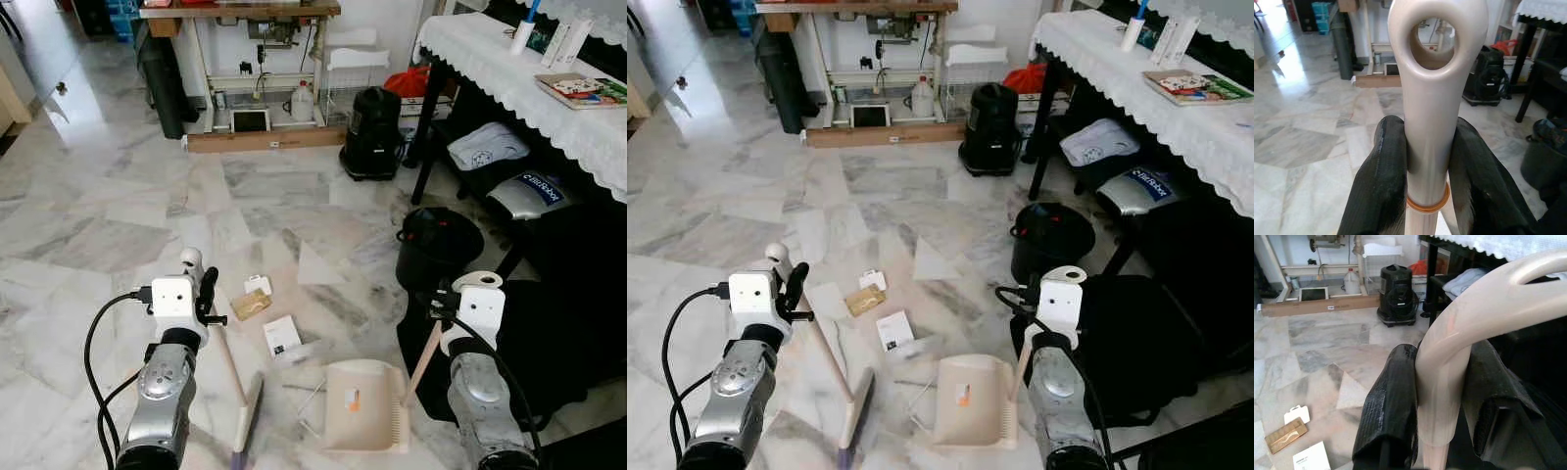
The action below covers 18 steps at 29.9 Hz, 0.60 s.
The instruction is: Sweep floor
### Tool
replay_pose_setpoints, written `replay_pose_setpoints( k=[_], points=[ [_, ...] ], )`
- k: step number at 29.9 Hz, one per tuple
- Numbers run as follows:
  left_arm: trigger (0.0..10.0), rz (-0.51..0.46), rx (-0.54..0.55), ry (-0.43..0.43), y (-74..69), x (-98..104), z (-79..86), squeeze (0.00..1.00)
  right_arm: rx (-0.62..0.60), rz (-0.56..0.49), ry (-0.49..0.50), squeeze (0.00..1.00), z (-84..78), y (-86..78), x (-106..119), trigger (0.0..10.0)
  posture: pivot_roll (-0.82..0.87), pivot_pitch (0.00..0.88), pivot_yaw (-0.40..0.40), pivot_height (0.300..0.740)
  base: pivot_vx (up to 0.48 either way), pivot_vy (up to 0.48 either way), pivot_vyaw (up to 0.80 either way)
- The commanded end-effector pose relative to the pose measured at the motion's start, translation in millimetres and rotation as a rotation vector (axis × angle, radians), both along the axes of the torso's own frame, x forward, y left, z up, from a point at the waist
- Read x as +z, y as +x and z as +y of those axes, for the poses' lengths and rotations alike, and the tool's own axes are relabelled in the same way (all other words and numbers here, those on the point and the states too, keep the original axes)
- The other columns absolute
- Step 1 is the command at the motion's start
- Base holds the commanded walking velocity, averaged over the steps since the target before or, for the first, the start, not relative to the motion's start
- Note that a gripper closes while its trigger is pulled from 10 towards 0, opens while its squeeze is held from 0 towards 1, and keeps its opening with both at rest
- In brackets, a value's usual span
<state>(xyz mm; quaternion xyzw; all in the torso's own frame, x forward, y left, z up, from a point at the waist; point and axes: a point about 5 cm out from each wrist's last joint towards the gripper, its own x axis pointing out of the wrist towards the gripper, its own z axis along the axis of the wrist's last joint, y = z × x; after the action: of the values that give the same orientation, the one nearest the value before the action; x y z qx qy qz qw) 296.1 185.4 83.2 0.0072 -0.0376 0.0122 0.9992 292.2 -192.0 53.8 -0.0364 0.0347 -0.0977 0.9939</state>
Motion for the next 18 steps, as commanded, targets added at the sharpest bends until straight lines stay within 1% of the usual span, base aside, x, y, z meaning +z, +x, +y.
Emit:
replay_pose_setpoints(
  k=[1, 3, 8, 9, 13, 18],
  points=[
    [10.0, -0.038, -0.004, 0.009, 2.8, 8.4, -0.1, 0.0, 0.004, -0.065, -0.003, 0.0, 0.8, 5.0, 12.3, 10.0, -0.05, 0.0, -0.02, 0.74, 0.0, 0.0, 0.0],
    [10.0, -0.036, -0.003, 0.004, 3.1, 8.4, -0.1, 0.0, 0.005, -0.066, -0.003, 0.0, 0.9, 5.0, 12.4, 10.0, -0.05, 0.0, -0.02, 0.74, 0.0, 0.171, 0.0],
    [10.0, -0.035, -0.003, -0.002, 3.4, 8.2, -0.8, 0.0, 0.006, -0.056, 0.014, 0.0, 2.0, 5.7, 11.4, 10.0, -0.05, 0.0, -0.02, 0.74, 0.0, 0.431, 0.0],
    [10.0, -0.035, -0.004, -0.002, 3.5, 8.2, -0.9, 0.0, 0.004, -0.058, 0.026, 0.0, 2.2, 5.7, 11.2, 10.0, -0.05, 0.0, -0.02, 0.74, 0.0, 0.469, -0.76],
    [10.0, -0.036, -0.004, 0.002, 3.2, 8.7, -0.6, 0.0, 0.012, -0.058, 0.017, 0.0, 3.2, 5.4, 11.2, 10.0, -0.05, 0.0, -0.018, 0.74, 0.0, 0.393, -0.79],
    [10.0, -0.035, -0.003, 0.006, 2.9, 8.4, -0.2, 0.0, 0.012, -0.06, 0.022, 0.0, 3.5, 5.1, 11.1, 10.0, -0.05, 0.0, -0.018, 0.74, 0.0, 0.0, -0.79]
  ],
)
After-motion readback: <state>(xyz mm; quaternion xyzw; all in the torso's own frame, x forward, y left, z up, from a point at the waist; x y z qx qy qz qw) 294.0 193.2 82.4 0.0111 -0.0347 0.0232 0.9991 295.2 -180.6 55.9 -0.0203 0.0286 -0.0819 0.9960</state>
